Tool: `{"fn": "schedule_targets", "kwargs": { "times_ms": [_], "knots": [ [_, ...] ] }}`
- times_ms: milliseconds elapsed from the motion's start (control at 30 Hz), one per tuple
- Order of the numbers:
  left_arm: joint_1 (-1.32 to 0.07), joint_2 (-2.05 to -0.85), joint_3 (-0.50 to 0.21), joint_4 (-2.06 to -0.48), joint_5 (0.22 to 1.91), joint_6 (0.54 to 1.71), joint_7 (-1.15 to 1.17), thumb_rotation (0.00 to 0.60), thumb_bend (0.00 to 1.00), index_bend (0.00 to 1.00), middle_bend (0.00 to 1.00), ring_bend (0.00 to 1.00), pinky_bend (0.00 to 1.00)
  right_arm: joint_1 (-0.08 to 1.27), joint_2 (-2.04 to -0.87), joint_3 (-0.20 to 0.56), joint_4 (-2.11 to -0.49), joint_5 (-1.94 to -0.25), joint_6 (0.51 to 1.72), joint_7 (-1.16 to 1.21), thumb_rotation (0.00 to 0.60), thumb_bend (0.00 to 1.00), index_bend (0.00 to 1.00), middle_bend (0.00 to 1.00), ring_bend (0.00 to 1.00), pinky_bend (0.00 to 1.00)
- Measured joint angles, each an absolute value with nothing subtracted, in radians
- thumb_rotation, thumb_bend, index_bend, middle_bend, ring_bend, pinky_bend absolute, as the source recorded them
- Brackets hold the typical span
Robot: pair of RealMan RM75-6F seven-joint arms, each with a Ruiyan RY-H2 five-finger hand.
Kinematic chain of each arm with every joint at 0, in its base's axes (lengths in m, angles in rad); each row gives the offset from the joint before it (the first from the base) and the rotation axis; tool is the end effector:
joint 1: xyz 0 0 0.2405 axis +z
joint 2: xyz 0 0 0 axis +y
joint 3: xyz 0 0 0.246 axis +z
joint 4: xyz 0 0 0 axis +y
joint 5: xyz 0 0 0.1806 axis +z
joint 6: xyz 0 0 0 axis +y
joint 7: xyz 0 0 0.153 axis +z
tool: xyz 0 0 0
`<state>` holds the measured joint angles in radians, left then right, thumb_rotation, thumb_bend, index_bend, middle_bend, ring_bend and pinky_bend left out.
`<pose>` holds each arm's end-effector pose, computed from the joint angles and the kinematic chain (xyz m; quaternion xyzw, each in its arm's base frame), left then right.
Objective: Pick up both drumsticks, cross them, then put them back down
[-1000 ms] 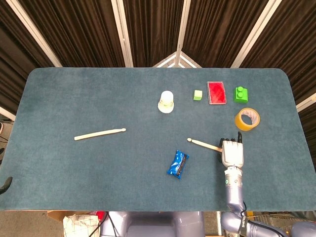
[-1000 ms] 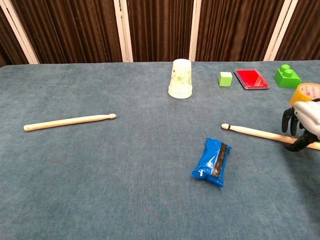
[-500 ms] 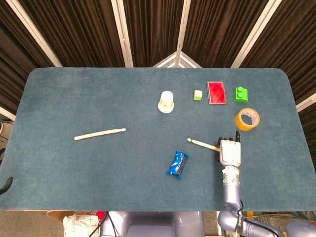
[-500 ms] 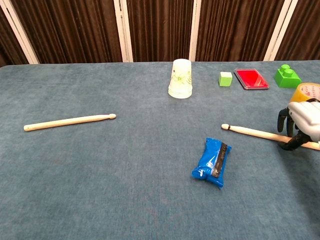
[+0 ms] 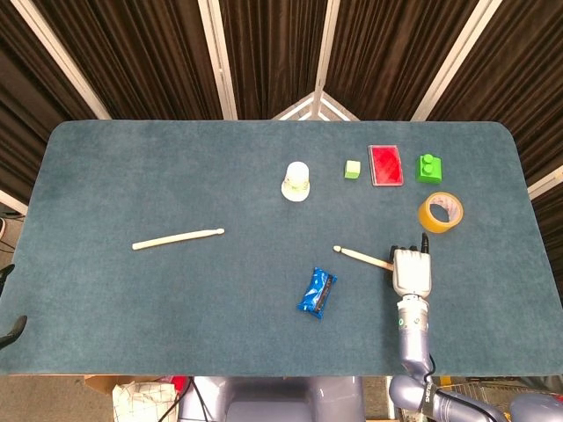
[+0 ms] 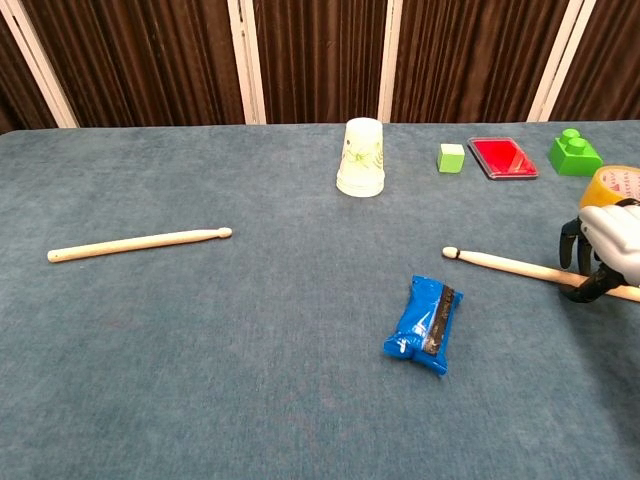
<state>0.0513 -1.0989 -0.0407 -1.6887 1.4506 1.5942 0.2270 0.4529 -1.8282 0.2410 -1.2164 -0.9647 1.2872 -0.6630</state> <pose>-0.3026 0.1436 0.1983 -0.5662 -0.3601 -0.3082 0.6743 -0.2459 -0.2979 -0.0035 0.5988 -0.4027 0.2540 0.6440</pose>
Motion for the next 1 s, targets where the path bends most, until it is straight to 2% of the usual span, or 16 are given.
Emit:
{"fn": "schedule_targets", "kwargs": {
  "times_ms": [1000],
  "knots": [
    [0.048,-1.097,-0.036,-1.693,1.451,1.587,0.224,0.600,0.40,0.13,0.00,0.00,0.00,0.458,-1.841,0.244,-1.196,-0.976,1.277,-0.673,0.600,0.36,0.60,0.62,0.45,0.06]
  ]
}}
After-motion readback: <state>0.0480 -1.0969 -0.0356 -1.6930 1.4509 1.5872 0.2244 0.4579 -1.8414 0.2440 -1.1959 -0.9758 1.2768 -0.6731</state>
